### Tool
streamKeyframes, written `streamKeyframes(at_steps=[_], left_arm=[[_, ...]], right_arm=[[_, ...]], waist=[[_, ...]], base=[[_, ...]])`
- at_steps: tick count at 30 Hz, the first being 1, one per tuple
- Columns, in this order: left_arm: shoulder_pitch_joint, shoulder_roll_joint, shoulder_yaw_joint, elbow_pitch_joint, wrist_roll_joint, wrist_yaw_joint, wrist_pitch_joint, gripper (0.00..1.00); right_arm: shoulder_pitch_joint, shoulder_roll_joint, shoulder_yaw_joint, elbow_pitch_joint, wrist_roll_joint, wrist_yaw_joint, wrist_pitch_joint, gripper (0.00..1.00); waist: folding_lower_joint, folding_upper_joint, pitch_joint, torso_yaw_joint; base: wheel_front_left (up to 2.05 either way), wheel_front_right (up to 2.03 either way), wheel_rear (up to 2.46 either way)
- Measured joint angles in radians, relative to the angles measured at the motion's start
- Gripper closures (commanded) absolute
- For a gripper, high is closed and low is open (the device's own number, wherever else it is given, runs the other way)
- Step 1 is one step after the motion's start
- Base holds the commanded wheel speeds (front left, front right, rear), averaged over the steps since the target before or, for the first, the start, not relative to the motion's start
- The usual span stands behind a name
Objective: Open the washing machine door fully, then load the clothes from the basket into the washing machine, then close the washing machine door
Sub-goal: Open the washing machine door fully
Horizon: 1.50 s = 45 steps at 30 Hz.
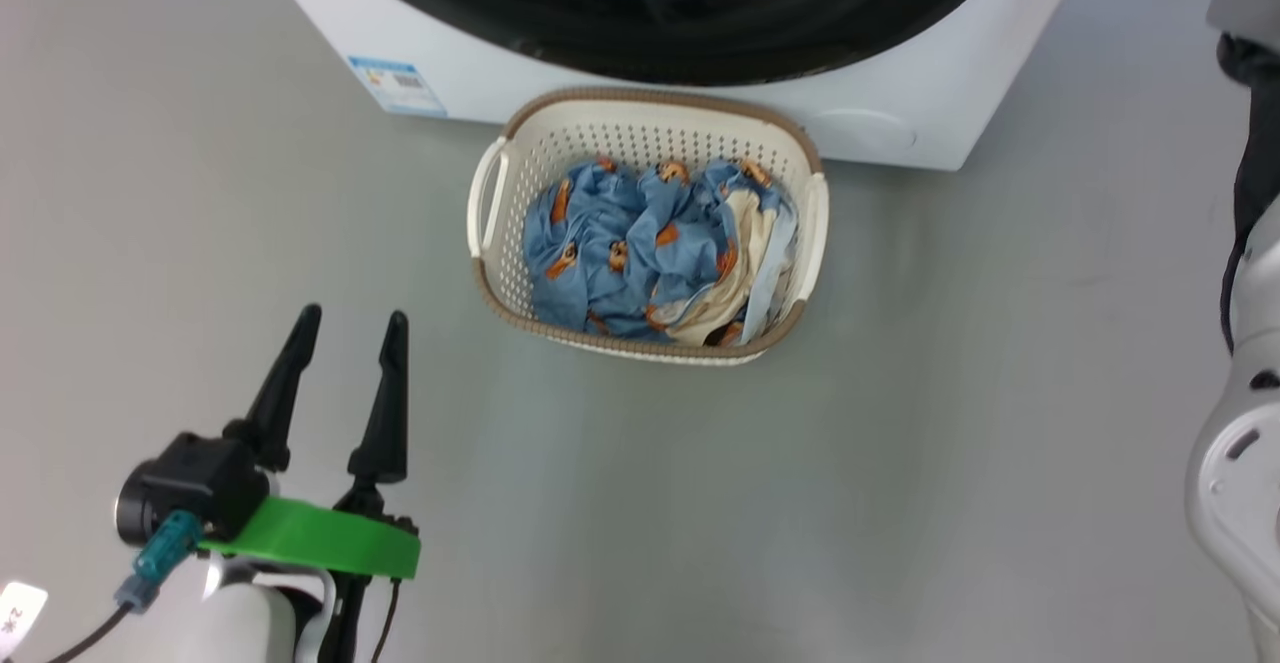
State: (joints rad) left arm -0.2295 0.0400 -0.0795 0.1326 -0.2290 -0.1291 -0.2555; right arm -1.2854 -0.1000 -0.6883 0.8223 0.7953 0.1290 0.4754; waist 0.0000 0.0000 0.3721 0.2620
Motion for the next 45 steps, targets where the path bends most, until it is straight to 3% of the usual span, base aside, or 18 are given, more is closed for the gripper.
streamKeyframes(at_steps=[16, 27, 31, 36, 41, 45], left_arm=[[-0.087, -0.014, -0.032, -0.008, -0.062, 0.0, 0.0, 0.0], [-0.089, -0.016, -0.04, -0.009, -0.092, 0.0, 0.0, 0.0], [-0.089, -0.017, -0.04, -0.013, -0.092, 0.0, 0.0, 0.0], [-0.089, -0.017, -0.04, -0.028, -0.092, 0.0, 0.0, 0.0], [-0.089, -0.017, -0.04, -0.036, -0.092, 0.0, 0.0, 0.0], [-0.088, -0.017, -0.039, -0.04, -0.082, 0.0, 0.0, 0.0]], right_arm=[[-0.198, 0.026, -0.073, 0.01, -0.251, 0.0, 0.144, 1.0], [-0.229, 0.015, -0.073, 0.055, -0.263, 0.0, 0.163, 1.0], [-0.232, 0.003, -0.077, 0.076, -0.271, 0.0, 0.215, 1.0], [-0.228, -0.006, -0.085, 0.068, -0.271, 0.0, 0.331, 1.0], [-0.188, -0.008, -0.065, 0.006, -0.218, -0.002, 0.547, 1.0], [-0.136, -0.006, -0.04, -0.046, -0.107, -0.001, 0.753, 1.0]], waist=[[0.0, 0.0, 0.124, 0.052], [0.0, 0.0, 0.142, 0.078], [0.0, 0.0, 0.138, 0.078], [0.0, 0.0001, 0.127, 0.073], [0.0, 0.0, 0.115, 0.067], [0.0, -0.0001, 0.103, 0.064]], base=[[0.0, 0.0, 0.0], [0.0, 0.0, 0.0], [0.0, 0.0, 0.0], [0.0, 0.0, 0.0], [0.0, 0.0, 0.0], [0.0, 0.0, 0.0]])
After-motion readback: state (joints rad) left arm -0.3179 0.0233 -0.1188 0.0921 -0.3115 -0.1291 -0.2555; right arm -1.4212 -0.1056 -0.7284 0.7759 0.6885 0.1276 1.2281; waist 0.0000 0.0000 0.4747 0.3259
